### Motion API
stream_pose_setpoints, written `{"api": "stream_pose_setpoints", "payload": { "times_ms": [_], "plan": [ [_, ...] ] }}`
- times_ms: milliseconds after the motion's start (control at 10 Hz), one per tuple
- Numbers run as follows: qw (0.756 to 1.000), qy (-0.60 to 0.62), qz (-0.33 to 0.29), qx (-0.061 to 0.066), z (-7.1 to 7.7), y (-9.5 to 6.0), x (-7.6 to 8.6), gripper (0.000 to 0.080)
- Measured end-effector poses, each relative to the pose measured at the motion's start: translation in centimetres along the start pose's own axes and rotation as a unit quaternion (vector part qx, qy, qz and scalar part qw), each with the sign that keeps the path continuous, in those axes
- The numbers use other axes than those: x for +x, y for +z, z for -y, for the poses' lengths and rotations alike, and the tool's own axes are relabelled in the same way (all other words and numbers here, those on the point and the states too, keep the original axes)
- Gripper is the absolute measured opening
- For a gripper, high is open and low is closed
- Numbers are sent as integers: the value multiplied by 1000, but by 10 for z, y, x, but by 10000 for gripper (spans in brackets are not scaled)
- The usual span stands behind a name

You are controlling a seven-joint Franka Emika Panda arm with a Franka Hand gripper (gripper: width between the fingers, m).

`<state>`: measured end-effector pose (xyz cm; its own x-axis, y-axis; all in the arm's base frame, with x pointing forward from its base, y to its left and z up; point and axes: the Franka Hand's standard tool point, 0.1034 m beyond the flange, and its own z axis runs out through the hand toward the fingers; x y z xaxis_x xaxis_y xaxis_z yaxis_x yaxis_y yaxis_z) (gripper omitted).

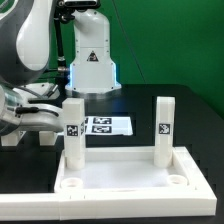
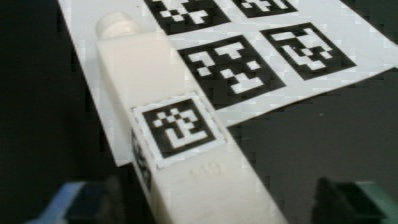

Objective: Assemble desk

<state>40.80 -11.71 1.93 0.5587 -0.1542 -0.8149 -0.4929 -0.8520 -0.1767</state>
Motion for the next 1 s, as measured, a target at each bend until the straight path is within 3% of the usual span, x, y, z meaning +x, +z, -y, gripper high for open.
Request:
{"api": "stream_pose_setpoints", "payload": {
  "times_ms": [200,1000],
  "plan": [
    [1000,0,1,0,0,0,-1,284],
    [1000,0,1,0,0,0,-1,284]
  ]
}}
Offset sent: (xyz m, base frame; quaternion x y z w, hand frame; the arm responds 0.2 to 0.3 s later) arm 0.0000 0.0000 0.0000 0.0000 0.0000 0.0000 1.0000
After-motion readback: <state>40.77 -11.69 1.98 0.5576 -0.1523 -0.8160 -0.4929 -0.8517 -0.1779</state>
